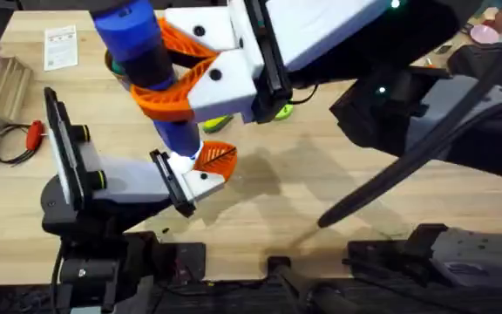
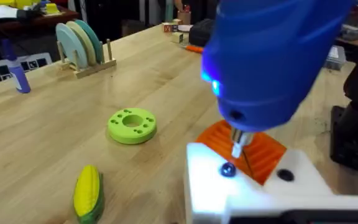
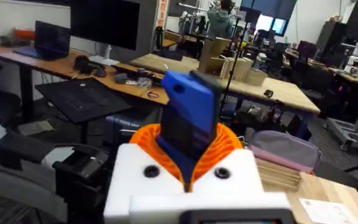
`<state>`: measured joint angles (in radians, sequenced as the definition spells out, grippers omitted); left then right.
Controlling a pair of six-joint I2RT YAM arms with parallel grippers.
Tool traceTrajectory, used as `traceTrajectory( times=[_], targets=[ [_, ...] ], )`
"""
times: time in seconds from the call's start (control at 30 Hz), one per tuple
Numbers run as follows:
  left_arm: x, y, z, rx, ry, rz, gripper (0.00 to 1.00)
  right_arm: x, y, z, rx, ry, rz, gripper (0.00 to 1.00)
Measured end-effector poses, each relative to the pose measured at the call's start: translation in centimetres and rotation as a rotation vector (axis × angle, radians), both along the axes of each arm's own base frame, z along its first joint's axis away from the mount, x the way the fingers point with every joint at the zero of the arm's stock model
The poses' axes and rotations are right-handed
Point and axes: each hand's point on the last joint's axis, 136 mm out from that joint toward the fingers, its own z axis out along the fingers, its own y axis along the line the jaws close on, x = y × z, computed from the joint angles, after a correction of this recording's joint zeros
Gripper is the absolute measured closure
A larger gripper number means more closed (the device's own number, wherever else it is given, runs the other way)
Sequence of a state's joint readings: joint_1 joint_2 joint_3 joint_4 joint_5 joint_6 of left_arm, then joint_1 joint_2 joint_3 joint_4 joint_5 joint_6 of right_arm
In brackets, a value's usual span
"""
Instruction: Pick up the gripper from the table and insert it into the empty holder that is missing its gripper. Then pick up a screw, insert it into the mounting hole, and use the screwdriver to tighten it. Finally, clean up the table by picking up the vegetable and placing it into the bucket.
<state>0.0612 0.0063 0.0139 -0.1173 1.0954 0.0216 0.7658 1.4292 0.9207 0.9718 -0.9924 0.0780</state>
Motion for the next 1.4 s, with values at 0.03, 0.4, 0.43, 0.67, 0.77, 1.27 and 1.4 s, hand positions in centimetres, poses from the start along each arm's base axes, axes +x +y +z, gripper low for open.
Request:
traceTrajectory(
  times=[0.03,0.4,0.43,0.67,0.77,1.27,1.4],
  targets=[
    [0.0,0.0,0.0,0.0,0.0,0.0,0.991,0.0,0.0,-0.1,-0.001,0.001,0.0,0.978],
    [0.0,0.0,0.0,0.0,0.0,0.0,0.991,0.5,0.7,-1.3,-0.022,0.023,0.004,0.978],
    [0.0,0.0,0.0,0.0,0.001,0.0,0.991,0.5,0.7,-1.3,-0.022,0.023,0.004,0.978],
    [0.0,0.0,0.0,0.0,0.0,0.0,0.991,0.4,0.7,-1.3,-0.022,0.023,0.006,0.978],
    [0.0,0.0,0.0,0.0,0.0,0.0,0.991,0.4,0.7,-1.3,-0.022,0.023,0.006,0.978],
    [0.0,0.0,0.0,-0.002,0.004,0.0,0.991,0.5,0.8,-1.5,-0.033,0.036,0.002,0.978],
    [0.0,0.0,0.0,-0.002,0.004,0.0,0.991,0.5,0.8,-1.5,-0.034,0.036,0.002,0.978]
  ],
)
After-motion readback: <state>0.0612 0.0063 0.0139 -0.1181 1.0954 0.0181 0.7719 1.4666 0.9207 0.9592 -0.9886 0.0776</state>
